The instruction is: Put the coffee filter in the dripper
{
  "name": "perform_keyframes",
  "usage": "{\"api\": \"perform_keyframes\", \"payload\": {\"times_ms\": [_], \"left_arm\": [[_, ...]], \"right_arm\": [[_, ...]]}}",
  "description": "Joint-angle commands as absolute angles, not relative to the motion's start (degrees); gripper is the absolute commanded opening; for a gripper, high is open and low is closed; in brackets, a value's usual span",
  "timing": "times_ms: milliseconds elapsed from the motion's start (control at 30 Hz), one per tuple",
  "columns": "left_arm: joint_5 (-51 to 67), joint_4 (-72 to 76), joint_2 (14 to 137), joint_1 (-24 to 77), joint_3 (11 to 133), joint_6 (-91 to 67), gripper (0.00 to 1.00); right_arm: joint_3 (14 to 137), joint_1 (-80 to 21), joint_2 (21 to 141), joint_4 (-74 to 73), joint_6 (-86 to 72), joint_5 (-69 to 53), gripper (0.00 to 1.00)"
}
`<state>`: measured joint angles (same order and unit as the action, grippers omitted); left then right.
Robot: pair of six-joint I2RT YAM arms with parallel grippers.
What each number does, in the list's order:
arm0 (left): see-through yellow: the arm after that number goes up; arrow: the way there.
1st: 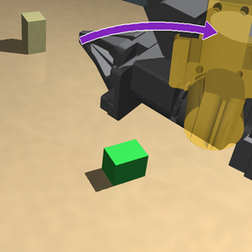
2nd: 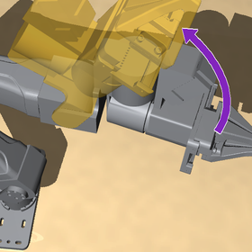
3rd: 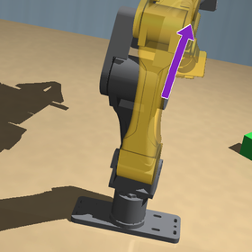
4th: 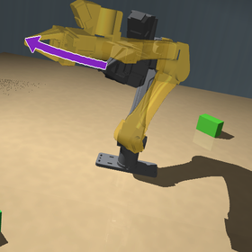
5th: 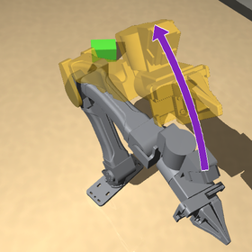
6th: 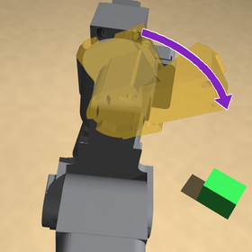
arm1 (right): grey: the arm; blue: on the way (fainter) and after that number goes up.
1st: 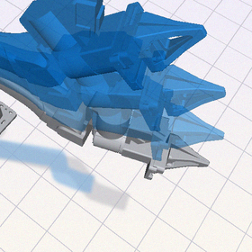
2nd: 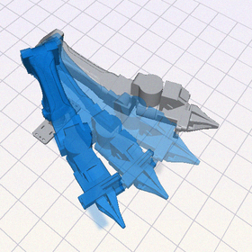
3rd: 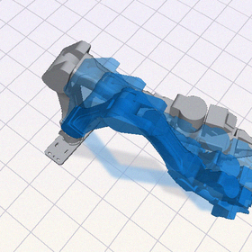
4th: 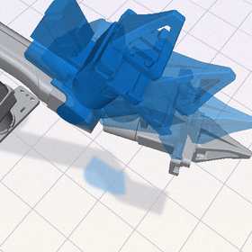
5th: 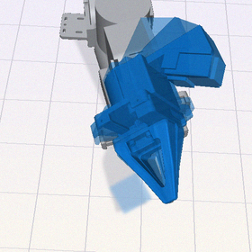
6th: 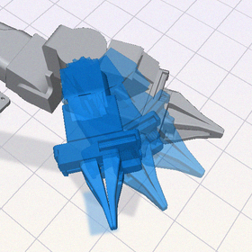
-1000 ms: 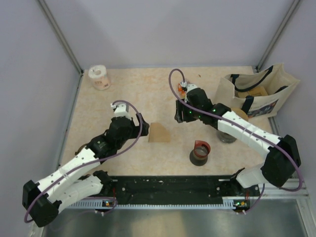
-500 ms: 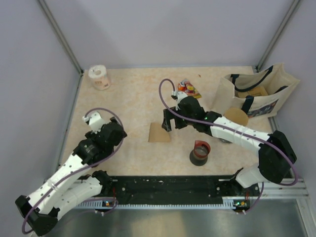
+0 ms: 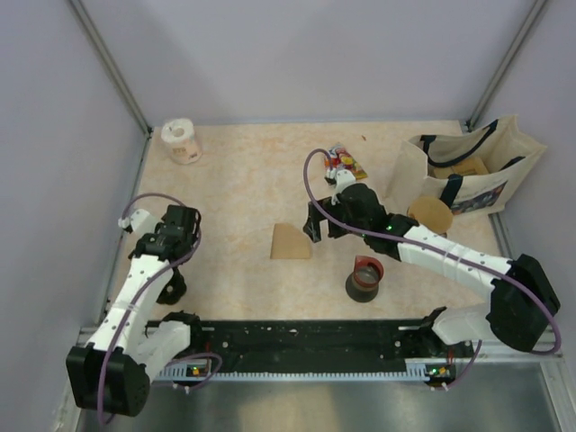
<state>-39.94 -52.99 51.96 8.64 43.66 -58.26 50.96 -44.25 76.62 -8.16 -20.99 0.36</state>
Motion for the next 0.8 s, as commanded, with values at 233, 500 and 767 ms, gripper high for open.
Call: {"api": "perform_keyframes", "payload": {"times_ms": [233, 500, 767], "left_arm": [[-42.1, -46.9, 61.1, 6.0, 38.7, -61.2, 0.83], [-38.3, -41.3, 62.8, 2.6, 36.6, -57.7, 0.58], [-35.7, -39.8, 65.2, 1.5, 36.2, -56.3, 0.29]], "right_arm": [[50.0, -44.9, 72.1, -7.2, -18.5, 8.7, 0.99], [49.0, -44.9, 70.2, -10.0, -19.5, 11.9, 0.99], [47.3, -44.9, 66.6, -11.7, -19.6, 14.4, 0.98]]}}
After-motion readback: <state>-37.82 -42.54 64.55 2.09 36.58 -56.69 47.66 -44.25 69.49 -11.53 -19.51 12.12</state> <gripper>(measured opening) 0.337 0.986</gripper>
